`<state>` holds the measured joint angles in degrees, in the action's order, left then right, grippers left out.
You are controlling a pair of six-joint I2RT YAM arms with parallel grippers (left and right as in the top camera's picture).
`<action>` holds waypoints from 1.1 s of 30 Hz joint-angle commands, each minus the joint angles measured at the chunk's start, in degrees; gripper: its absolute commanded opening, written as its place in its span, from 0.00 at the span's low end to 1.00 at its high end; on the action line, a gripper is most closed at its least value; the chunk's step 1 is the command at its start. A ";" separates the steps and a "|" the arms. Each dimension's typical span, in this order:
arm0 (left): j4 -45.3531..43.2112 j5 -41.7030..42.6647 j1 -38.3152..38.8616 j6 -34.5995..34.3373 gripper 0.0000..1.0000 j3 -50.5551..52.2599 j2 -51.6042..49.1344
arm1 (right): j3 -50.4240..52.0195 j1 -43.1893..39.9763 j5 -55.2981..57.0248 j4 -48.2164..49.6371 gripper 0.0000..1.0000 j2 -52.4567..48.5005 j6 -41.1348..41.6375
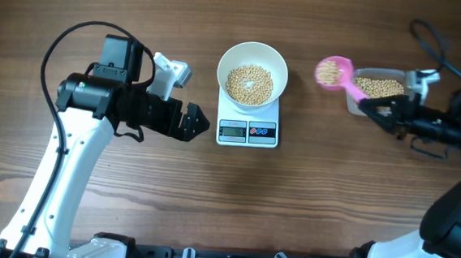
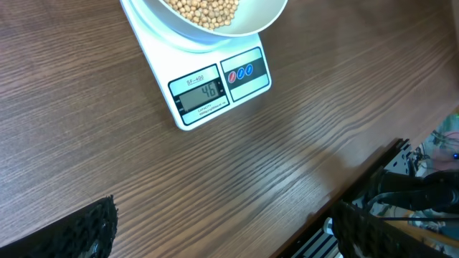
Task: Scoop item into bowl and weigh 150g on scale
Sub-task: 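Carry the filled pink scoop left over the white bowl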
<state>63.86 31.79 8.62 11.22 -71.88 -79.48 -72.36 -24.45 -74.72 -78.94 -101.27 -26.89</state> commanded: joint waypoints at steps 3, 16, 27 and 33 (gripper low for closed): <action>0.02 1.14 0.26 -0.11 1.00 0.31 0.57 | -3.72 5.22 -5.55 -0.02 0.04 1.25 -1.55; 0.00 1.11 0.26 -0.11 1.00 0.31 0.57 | -5.49 16.02 -4.02 13.55 0.04 3.80 8.00; 0.00 1.11 0.26 -0.11 1.00 0.31 0.57 | -5.49 24.37 16.26 31.67 0.04 5.73 27.34; 0.02 1.11 0.26 -0.11 1.00 0.31 0.57 | -5.49 28.61 27.52 34.14 0.04 8.39 28.61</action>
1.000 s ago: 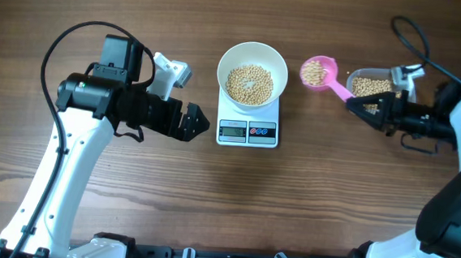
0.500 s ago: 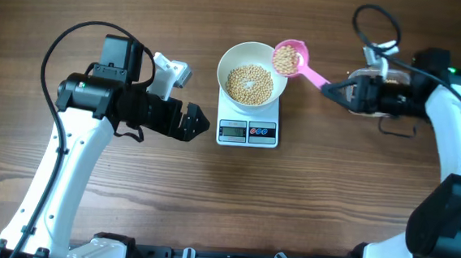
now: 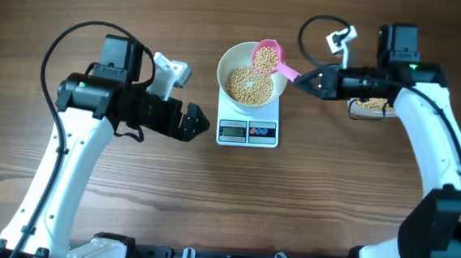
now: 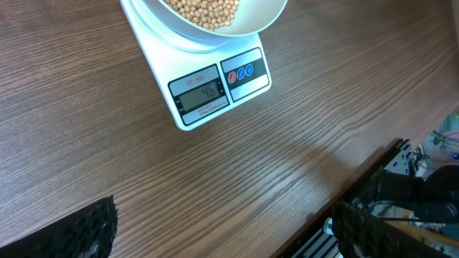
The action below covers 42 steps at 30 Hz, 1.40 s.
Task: Scoop item into bowl and weigh 150g on scale
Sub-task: 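Carry the filled pink scoop left over the white bowl, then tip the pink scoop to pour soybeans into the bowl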
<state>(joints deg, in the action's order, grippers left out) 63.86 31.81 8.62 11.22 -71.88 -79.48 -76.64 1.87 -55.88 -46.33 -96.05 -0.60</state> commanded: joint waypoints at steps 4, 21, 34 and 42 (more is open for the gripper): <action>0.02 1.09 0.26 -0.11 1.00 0.31 0.57 | -1.20 5.11 15.80 4.74 0.04 4.90 4.04; 0.02 1.09 0.26 -0.11 1.00 0.31 0.57 | -1.20 12.48 29.35 6.43 0.04 5.31 0.76; 0.02 1.09 0.26 -0.11 1.00 0.31 0.57 | -1.20 14.05 33.62 6.32 0.04 5.31 -0.96; 0.02 1.09 0.26 -0.11 1.00 0.31 0.57 | -1.20 16.92 39.50 6.10 0.04 5.31 -3.89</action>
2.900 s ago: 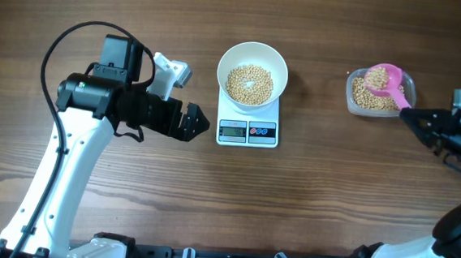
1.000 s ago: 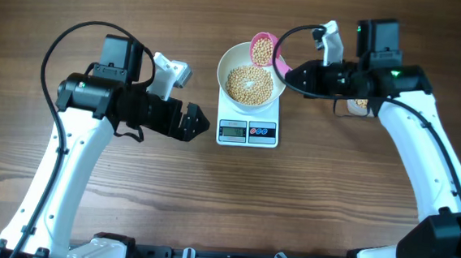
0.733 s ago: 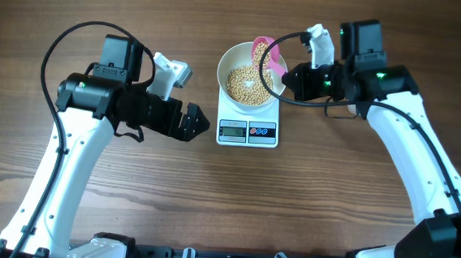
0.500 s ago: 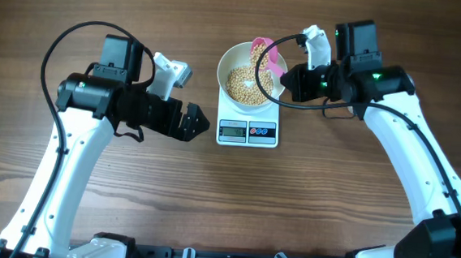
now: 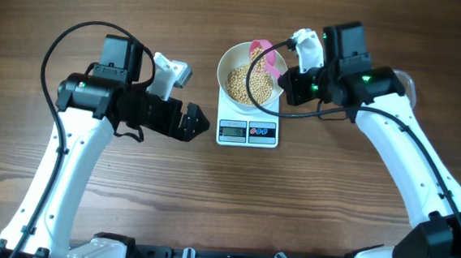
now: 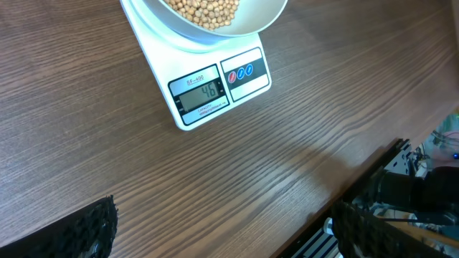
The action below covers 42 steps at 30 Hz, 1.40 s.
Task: Scoop item into bowl and weigh 150g on scale
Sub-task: 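Tip the pink scoop to pour soybeans into the bowl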
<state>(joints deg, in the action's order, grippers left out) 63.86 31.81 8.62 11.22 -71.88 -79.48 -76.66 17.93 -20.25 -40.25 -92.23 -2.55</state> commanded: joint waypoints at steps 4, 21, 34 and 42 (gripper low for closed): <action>0.00 1.11 0.26 -0.11 1.00 0.31 0.57 | -1.18 2.05 6.88 -0.42 0.04 1.49 -2.78; 0.00 1.09 0.26 -0.11 1.00 0.31 0.57 | -1.18 6.12 15.34 -0.92 0.04 1.49 -6.16; 0.02 1.09 0.26 -0.11 1.00 0.31 0.57 | -1.18 6.12 19.19 -0.52 0.04 1.49 -8.85; 0.02 1.09 0.26 -0.11 1.00 0.31 0.57 | -1.18 6.12 19.37 1.29 0.04 1.49 -12.02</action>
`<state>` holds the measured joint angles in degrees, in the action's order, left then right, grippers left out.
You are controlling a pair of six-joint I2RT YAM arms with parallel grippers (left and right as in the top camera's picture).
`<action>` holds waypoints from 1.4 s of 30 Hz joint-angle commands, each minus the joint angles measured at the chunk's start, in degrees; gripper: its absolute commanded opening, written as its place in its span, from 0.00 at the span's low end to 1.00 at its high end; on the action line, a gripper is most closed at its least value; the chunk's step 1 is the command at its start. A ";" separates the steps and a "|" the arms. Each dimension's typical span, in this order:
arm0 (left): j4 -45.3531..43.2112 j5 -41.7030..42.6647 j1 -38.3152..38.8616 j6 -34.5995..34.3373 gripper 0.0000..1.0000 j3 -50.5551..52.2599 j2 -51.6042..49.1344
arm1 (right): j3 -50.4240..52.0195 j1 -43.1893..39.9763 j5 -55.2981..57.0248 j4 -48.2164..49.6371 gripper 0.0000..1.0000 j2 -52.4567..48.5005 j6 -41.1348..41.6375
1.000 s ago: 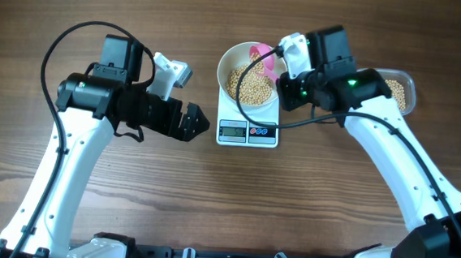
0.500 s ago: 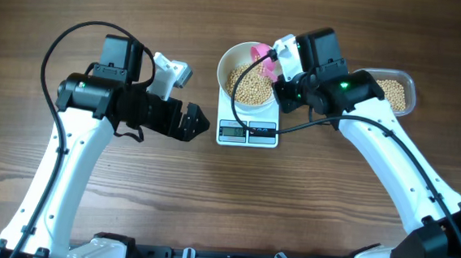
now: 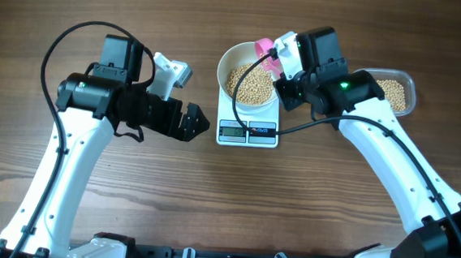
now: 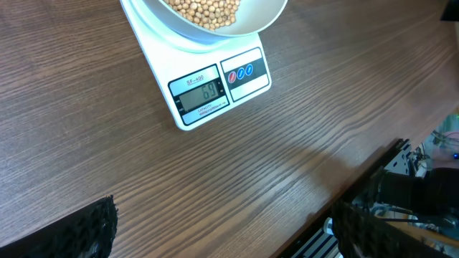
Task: Scoop item into bowl and weigh 150g on scale
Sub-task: 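Tip the pink scoop to pour soybeans into the bowl, then move the empty pink scoop back right to the soybean tub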
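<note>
A white bowl [image 3: 252,82] of soybeans stands on the white scale [image 3: 248,132]. In the left wrist view the scale's display [image 4: 201,92] reads about 69, and the bowl [image 4: 247,25] shows at the top edge. The pink scoop [image 3: 264,48] is tipped at the bowl's far right rim, and my right gripper [image 3: 278,68] is shut on its handle, mostly hidden under the wrist. My left gripper [image 3: 192,123] stays open just left of the scale, holding nothing, with its fingers [image 4: 90,229] spread wide.
A clear container [image 3: 392,91] of soybeans sits at the far right. The right arm stretches from the bottom right corner up to the bowl. The table's front edge [image 4: 373,168] shows at the right of the left wrist view.
The scale reading has gone from 46 to about 69 and the bowl holds more beans. My right wrist sits a little further left, with the scoop tipped more steeply at the rim. The left arm is unchanged.
First my right gripper held the scoop full of beans just left of the container, with the scale at 46. Then the full scoop was over the bowl. Then it was tilted at the bowl's rim, still at 46. Now the reading is about 69.
</note>
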<state>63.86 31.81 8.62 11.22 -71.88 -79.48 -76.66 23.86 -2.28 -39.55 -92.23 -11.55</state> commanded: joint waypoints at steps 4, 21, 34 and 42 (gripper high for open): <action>0.02 1.09 0.26 -0.11 1.00 0.31 0.57 | -1.18 0.20 1.40 0.72 0.04 1.49 -8.46; 0.00 1.09 0.26 -0.11 1.00 0.31 0.57 | -1.18 4.52 11.19 2.62 0.04 1.49 -16.35; 0.02 1.09 0.26 -0.11 1.00 0.31 0.57 | -2.58 -12.31 -14.95 -1.20 0.04 10.67 1.05; 0.02 1.09 0.26 -0.11 1.00 0.31 0.57 | -2.51 -35.98 -15.43 -13.07 0.04 11.72 0.98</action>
<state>63.86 31.79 8.62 11.22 -71.88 -79.48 -78.61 -5.41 -14.20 -51.27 -80.14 -11.57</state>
